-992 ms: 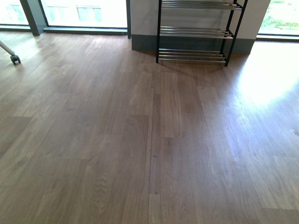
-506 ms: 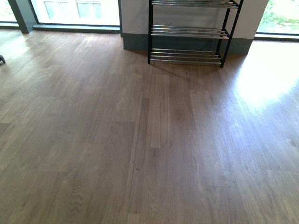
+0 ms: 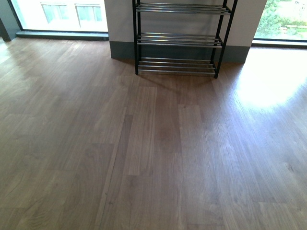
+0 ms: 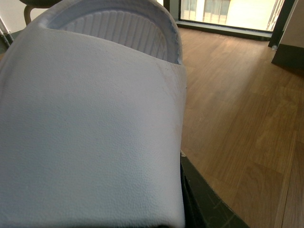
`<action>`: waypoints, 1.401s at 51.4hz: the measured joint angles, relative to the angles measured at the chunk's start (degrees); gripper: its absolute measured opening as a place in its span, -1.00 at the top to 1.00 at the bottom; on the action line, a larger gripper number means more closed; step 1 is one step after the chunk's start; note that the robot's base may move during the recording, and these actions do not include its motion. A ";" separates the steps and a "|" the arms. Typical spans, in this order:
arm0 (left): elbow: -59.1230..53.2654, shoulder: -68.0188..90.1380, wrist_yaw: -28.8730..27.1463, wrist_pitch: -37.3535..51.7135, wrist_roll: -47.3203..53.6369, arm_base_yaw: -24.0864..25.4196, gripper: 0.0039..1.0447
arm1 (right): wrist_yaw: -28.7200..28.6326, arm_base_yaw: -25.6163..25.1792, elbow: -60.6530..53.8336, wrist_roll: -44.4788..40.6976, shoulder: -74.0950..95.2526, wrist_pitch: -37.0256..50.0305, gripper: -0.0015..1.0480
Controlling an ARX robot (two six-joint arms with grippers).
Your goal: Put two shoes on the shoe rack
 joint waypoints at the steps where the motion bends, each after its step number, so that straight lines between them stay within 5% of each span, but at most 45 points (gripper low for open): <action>1: 0.00 0.00 -0.04 -0.02 -0.02 0.00 0.97 | -0.02 0.00 0.02 0.02 0.00 0.00 0.97; 72: 0.02 -0.02 -0.02 0.00 0.00 0.00 0.97 | 0.04 0.00 0.00 0.02 0.00 0.00 0.97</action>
